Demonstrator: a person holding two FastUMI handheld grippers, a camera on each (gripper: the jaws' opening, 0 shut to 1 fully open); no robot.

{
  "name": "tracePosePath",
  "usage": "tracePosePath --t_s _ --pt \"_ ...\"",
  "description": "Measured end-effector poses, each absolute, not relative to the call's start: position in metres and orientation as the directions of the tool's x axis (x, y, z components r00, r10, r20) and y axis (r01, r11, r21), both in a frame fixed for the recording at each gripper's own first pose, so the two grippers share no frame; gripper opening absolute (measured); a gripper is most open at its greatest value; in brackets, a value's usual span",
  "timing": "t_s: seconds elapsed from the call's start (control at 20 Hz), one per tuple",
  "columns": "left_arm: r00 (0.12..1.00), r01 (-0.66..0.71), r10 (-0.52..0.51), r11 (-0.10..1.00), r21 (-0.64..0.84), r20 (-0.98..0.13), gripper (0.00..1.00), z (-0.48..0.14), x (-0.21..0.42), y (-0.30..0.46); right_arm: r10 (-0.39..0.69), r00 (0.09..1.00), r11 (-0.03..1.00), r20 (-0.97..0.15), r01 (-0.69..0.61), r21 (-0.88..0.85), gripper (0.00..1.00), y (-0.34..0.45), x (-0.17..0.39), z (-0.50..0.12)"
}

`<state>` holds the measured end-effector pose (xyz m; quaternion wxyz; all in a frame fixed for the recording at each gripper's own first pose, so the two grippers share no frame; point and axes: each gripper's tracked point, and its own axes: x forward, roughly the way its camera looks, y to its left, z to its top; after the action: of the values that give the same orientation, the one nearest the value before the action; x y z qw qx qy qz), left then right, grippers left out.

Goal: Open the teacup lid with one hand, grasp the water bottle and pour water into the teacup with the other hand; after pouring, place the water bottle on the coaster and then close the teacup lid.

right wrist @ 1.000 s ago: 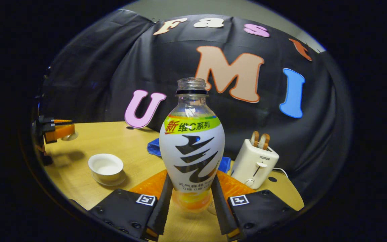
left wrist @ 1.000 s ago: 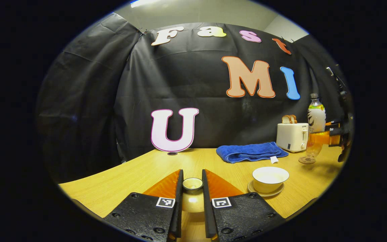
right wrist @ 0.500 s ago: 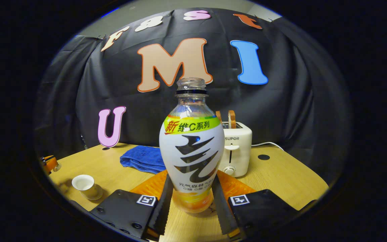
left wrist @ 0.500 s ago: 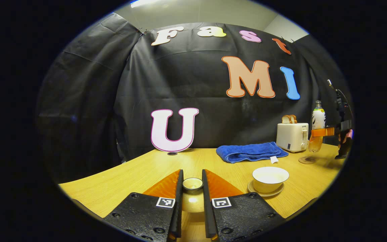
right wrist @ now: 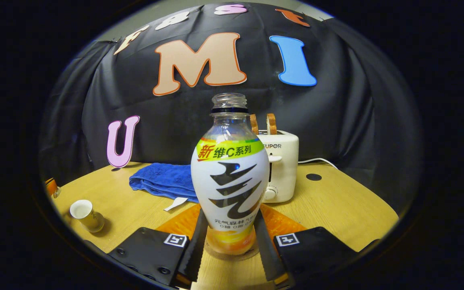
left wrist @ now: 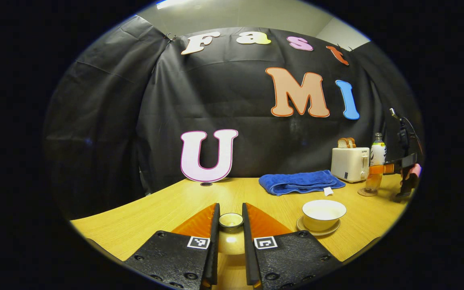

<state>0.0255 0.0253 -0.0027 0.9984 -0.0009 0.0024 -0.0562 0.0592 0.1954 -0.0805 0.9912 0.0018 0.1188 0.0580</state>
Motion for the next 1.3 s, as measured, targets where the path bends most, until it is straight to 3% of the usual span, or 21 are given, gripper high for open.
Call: tracePosePath --t_s 0.4,0.45,0.6,0.9,1.0,1.1,1.15,1.2,1.3 --pt "0.994 0.112 -0.112 0.994 -0.002 -0.005 0.25 -0.003 0.025 0.025 0.116 0.965 0.993 -0.236 -0.116 0.015 0.72 0.197 0.06 -0.085" --pt "0.994 0.112 -0.112 0.994 -0.002 -0.005 0.25 -0.003 0.025 0.025 0.115 0.965 0.993 -0.234 -0.115 0.012 0.77 0.197 0.062 -0.084" --pt "0.994 0.111 -0.111 0.994 -0.003 -0.005 0.25 -0.003 0.025 0.025 0.122 0.968 0.992 -0.221 -0.124 0.006 0.76 0.196 0.062 -0.082" --pt "0.994 0.111 -0.111 0.994 -0.003 -0.005 0.25 -0.003 0.025 0.025 0.146 0.965 0.988 -0.217 -0.151 -0.008 0.97 0.202 0.053 -0.083" --pt "0.994 0.111 -0.111 0.994 -0.003 -0.005 0.25 -0.003 0.025 0.025 0.152 0.963 0.987 -0.222 -0.161 -0.023 0.97 0.201 0.046 -0.088" --pt "0.994 0.111 -0.111 0.994 -0.003 -0.006 0.25 -0.003 0.026 0.024 0.159 0.962 0.986 -0.221 -0.166 -0.018 0.91 0.201 0.038 -0.088" --pt "0.994 0.112 -0.112 0.994 -0.003 -0.006 0.25 -0.003 0.025 0.024 0.164 0.963 0.985 -0.216 -0.17 -0.012 0.99 0.201 0.035 -0.085" --pt "0.994 0.113 -0.113 0.994 -0.003 -0.006 0.25 -0.003 0.025 0.024 0.169 0.962 0.984 -0.214 -0.176 -0.011 0.94 0.202 0.034 -0.088" --pt "0.993 0.117 -0.117 0.993 -0.004 -0.005 0.25 -0.003 0.026 0.023 0.177 0.964 0.983 -0.199 -0.181 -0.006 0.94 0.201 0.024 -0.083"
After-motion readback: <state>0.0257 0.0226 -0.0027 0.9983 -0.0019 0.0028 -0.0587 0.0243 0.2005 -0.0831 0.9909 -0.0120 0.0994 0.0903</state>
